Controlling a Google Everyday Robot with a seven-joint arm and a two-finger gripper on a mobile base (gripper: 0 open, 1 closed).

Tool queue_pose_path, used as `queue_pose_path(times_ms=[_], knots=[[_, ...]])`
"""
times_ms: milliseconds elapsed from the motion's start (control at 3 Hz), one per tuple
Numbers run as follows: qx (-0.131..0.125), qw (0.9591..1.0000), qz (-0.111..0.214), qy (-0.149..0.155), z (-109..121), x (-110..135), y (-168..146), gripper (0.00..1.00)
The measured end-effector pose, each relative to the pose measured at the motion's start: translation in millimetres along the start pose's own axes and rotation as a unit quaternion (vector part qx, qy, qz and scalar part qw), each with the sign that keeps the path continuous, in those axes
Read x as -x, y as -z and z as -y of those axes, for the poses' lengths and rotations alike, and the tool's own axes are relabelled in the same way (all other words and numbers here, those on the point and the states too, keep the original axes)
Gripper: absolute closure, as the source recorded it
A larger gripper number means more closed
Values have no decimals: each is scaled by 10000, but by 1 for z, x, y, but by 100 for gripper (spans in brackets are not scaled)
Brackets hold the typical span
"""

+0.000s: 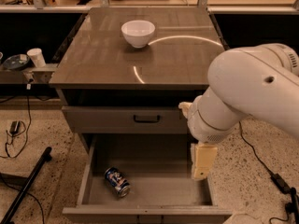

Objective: Pick pepsi can from middle drawer and place on counter

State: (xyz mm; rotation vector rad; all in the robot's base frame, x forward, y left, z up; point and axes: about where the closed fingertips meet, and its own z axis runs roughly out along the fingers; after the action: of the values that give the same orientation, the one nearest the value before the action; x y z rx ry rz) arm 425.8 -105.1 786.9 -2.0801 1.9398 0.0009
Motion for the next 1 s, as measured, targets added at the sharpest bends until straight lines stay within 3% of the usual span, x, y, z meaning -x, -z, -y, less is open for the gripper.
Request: queue_pose_path(times_ms=[1000], knots=[[130, 9994, 324, -9, -1, 7, -28, 0]])
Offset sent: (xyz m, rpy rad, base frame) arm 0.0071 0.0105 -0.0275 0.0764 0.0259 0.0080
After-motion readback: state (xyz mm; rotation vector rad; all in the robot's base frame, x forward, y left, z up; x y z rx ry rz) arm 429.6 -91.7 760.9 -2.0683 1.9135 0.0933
